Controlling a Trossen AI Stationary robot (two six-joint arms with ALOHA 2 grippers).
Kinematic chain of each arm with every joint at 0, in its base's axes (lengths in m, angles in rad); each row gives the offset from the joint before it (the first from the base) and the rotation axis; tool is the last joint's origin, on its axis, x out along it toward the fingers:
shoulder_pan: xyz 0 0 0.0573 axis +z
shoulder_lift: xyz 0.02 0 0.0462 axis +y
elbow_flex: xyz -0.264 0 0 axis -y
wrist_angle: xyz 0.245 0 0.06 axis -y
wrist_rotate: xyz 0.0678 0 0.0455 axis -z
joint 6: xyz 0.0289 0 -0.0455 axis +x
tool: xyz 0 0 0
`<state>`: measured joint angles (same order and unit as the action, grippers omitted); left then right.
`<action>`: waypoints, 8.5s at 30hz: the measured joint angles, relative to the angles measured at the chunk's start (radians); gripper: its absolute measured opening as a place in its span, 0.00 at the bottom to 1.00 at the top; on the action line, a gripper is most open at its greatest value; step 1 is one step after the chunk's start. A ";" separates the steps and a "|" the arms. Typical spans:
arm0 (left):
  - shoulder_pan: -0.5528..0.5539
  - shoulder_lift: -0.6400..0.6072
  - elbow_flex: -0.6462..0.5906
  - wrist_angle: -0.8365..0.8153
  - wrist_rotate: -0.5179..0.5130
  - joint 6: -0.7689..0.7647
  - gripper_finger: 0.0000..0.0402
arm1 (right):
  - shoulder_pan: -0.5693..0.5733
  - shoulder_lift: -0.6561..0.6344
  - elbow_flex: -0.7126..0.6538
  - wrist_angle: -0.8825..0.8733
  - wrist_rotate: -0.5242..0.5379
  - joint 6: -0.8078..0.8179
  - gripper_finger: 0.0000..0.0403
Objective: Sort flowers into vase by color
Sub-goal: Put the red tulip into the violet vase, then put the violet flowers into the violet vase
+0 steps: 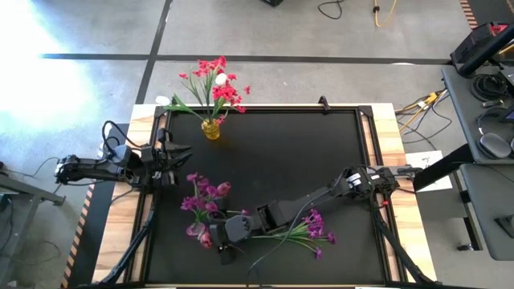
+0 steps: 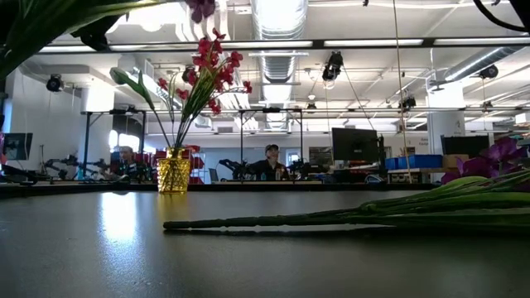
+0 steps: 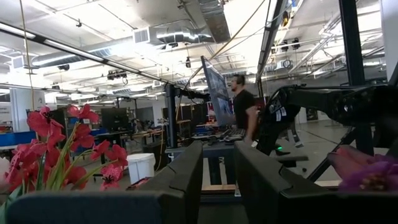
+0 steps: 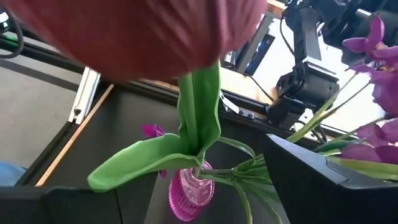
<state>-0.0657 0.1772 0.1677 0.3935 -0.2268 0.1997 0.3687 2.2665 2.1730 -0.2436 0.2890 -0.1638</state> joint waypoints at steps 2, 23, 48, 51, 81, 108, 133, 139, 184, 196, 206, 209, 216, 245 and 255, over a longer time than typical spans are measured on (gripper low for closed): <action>0.000 0.000 0.000 0.000 0.000 0.000 0.19 | 0.000 0.000 -0.003 0.000 -0.002 0.009 0.68; 0.000 0.000 0.000 -0.009 0.000 0.000 0.19 | 0.022 0.010 0.017 -0.097 -0.079 0.162 0.81; 0.000 0.000 0.000 -0.010 0.001 0.000 0.19 | 0.042 0.022 0.113 -0.291 -0.076 0.190 0.82; 0.000 0.000 0.000 -0.010 0.001 0.000 0.19 | 0.042 0.025 0.113 -0.298 -0.103 0.241 0.82; 0.000 0.000 0.000 -0.011 0.001 0.000 0.19 | -0.014 0.002 0.183 -0.492 -0.376 0.480 0.82; 0.000 0.000 0.000 -0.011 0.002 0.000 0.19 | -0.029 -0.012 0.183 -0.584 -0.451 0.576 0.82; 0.000 0.000 0.000 -0.013 0.001 0.000 0.19 | -0.029 -0.033 0.183 -0.665 -0.418 0.370 0.79; 0.000 0.000 0.000 -0.013 0.001 -0.003 0.19 | -0.029 -0.033 0.183 -0.672 -0.425 0.383 0.61; 0.000 0.000 0.000 -0.030 0.001 -0.003 0.19 | 0.105 -0.076 0.181 -1.071 -0.009 0.494 0.26; 0.000 -0.019 0.000 -0.087 0.009 -0.003 0.19 | 0.144 -0.089 0.011 -0.981 0.052 0.475 0.02; 0.000 -0.075 0.000 -0.167 0.009 -0.015 0.19 | 0.144 -0.375 -0.549 -0.547 0.051 0.516 0.02; 0.000 -0.087 0.000 -0.184 0.009 -0.022 0.19 | 0.144 -0.480 -0.730 -0.426 0.013 0.573 0.02; 0.000 -0.097 0.001 -0.203 0.006 -0.035 0.19 | 0.152 -0.518 -0.919 -0.259 -0.205 0.686 0.10; 0.000 -0.087 0.167 -0.497 -0.003 -0.086 0.19 | 0.164 -0.297 -0.710 -0.709 -0.266 0.721 0.63; 0.000 -0.085 0.178 -0.507 -0.001 -0.147 0.19 | 0.163 -0.295 -0.722 -0.855 -0.269 0.694 0.32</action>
<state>-0.0658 0.0923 0.3461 -0.1131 -0.2280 0.0528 0.5313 1.9717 1.4507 -1.0987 0.0196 0.5301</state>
